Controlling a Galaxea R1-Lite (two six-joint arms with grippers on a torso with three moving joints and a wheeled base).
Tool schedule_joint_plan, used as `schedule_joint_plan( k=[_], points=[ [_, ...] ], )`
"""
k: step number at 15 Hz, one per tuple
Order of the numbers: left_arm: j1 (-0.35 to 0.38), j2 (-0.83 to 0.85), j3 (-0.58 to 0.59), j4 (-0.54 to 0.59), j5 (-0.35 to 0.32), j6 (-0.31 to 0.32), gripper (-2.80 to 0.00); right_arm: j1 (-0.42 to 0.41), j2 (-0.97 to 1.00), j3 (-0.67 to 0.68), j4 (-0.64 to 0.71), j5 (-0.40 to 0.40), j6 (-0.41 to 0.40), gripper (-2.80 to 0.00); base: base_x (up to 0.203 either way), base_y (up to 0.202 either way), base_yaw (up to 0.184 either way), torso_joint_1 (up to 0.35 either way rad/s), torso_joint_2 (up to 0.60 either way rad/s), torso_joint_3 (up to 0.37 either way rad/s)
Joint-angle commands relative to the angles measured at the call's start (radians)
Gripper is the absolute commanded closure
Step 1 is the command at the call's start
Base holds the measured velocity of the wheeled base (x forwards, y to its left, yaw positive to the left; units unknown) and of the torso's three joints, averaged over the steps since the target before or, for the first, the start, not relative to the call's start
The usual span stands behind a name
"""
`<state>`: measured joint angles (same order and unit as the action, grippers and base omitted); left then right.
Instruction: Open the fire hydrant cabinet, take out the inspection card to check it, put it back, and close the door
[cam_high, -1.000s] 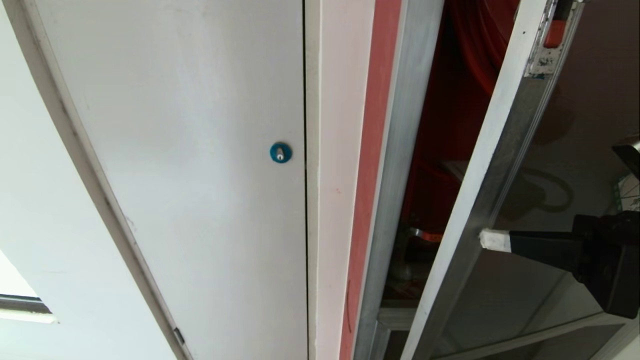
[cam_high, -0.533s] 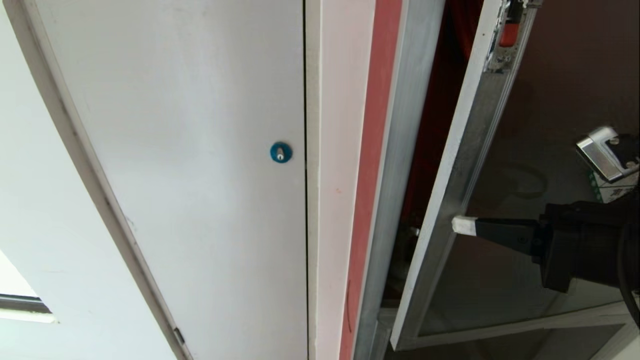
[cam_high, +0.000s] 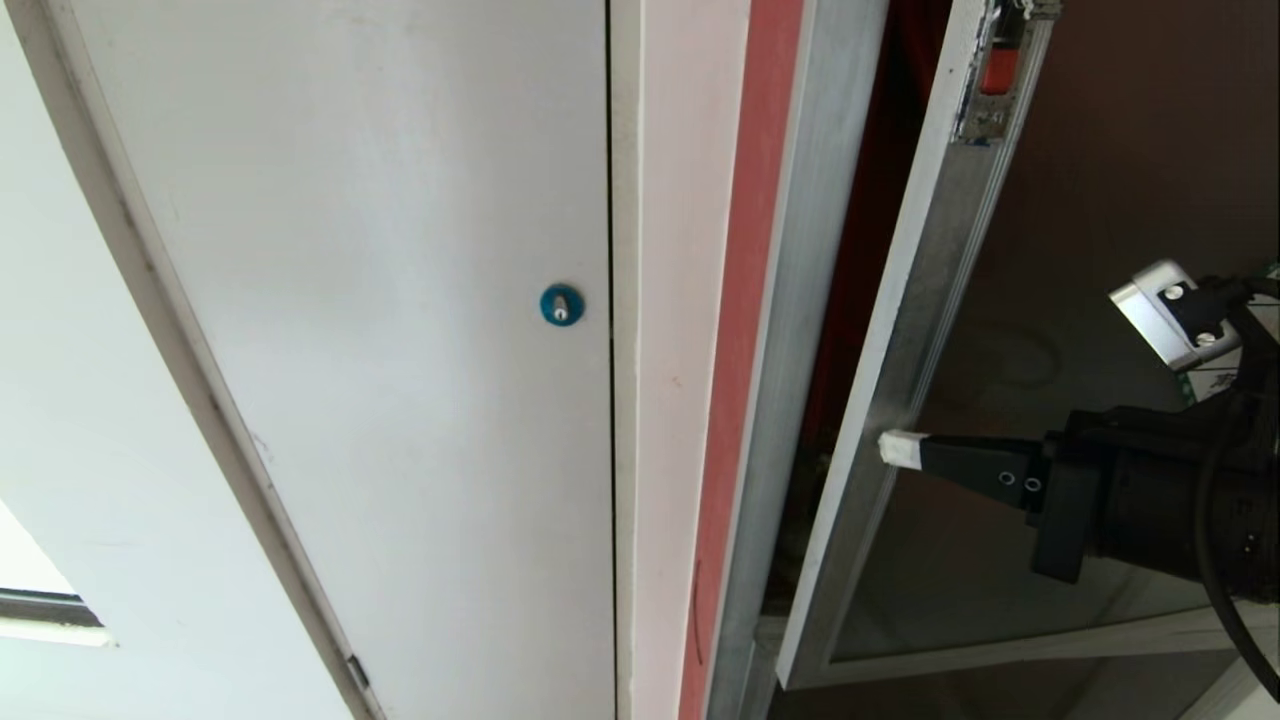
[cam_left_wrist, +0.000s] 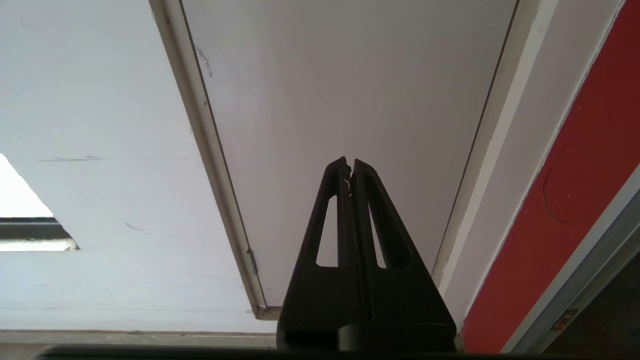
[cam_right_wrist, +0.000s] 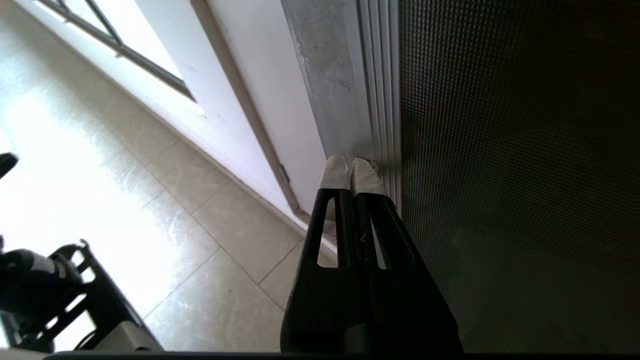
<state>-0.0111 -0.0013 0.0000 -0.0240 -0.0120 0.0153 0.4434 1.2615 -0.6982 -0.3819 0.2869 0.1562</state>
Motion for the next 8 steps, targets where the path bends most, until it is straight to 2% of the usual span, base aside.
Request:
schedule_joint_plan(
  k=[1,8],
  points=[
    [0.000,0.001,0.014,-0.001,0.000,0.000,0.00,0.065,0.032,0.014,-0.057,-0.107,0.002,0.00,0.000,0.000,0.000,0.000,0.00,0.000],
    [0.000,0.001,0.014,-0.001,0.000,0.000,0.00,0.087,0.124,0.009,-0.188,-0.259,-0.003,0.00,0.000,0.000,0.000,0.000,0.00,0.000]
  ],
)
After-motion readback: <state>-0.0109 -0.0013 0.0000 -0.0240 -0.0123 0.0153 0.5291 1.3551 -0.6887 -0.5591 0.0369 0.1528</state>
